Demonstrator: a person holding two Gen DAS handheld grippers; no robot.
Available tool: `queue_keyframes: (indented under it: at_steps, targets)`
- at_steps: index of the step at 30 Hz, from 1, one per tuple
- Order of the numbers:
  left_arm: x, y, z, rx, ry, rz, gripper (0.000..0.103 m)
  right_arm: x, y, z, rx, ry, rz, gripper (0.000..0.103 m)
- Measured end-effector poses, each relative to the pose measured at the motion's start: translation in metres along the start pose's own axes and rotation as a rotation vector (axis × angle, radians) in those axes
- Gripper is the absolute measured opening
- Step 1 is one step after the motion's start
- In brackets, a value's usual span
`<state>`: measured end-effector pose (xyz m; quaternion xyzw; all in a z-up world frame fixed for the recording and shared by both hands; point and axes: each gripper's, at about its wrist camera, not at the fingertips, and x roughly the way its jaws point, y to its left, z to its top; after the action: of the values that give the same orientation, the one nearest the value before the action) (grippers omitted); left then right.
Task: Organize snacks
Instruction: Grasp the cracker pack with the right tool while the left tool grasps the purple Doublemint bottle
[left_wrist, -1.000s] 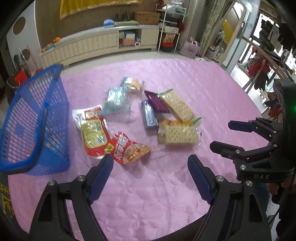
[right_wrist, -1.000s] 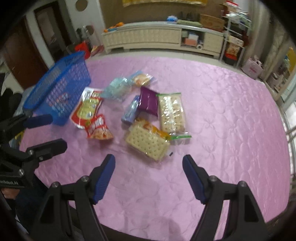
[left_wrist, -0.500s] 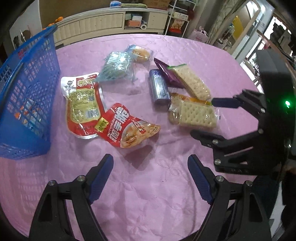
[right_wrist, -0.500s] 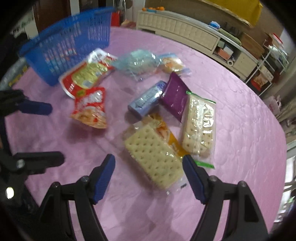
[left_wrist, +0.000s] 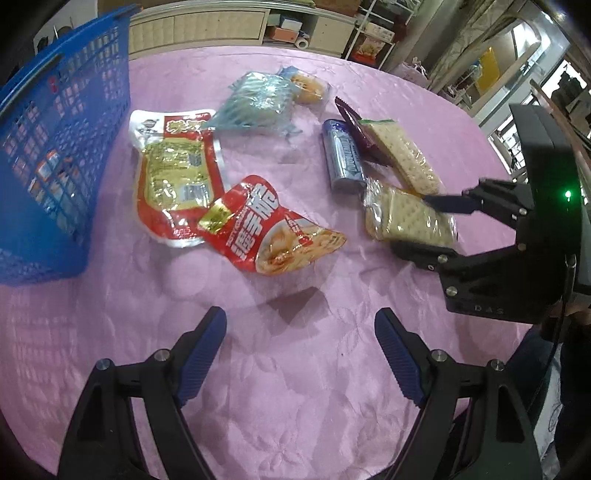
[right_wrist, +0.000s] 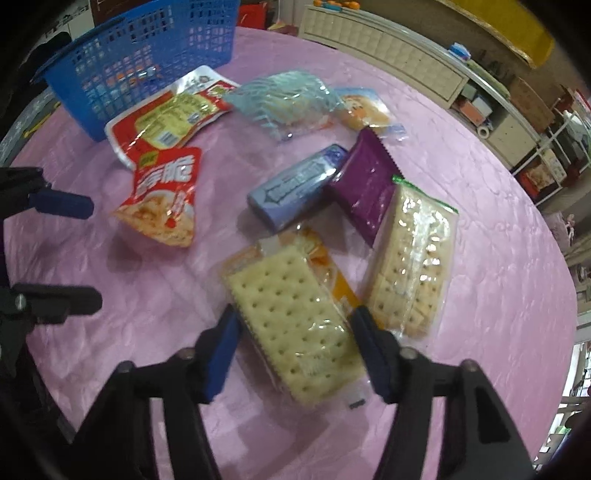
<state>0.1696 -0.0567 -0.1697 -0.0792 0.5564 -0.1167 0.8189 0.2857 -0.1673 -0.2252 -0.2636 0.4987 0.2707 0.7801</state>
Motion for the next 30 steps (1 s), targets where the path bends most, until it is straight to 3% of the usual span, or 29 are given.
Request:
queue_keyframes:
  at_steps: [3,14,23,30]
  targets:
    - [-0.014,-0.001,-0.002,0.003,-0.022,0.009,0.081,-0.008,0.004,-0.007,0.020,-0.005,0.032,0.061]
    - [-0.045,-0.016,-0.001,0.038,-0.080,0.031,0.081,-0.047,0.021,-0.033,0.094,-0.080,0.002,0.061]
    - [-0.036,-0.037,0.029,0.084,-0.086,0.073,0.081,-0.069,-0.011,-0.036,0.270,-0.155,-0.065,0.061]
    - [-0.021,-0.057,0.059,0.148,-0.078,0.125,0.081,-0.061,-0.037,-0.024,0.417,-0.190,-0.064,0.061]
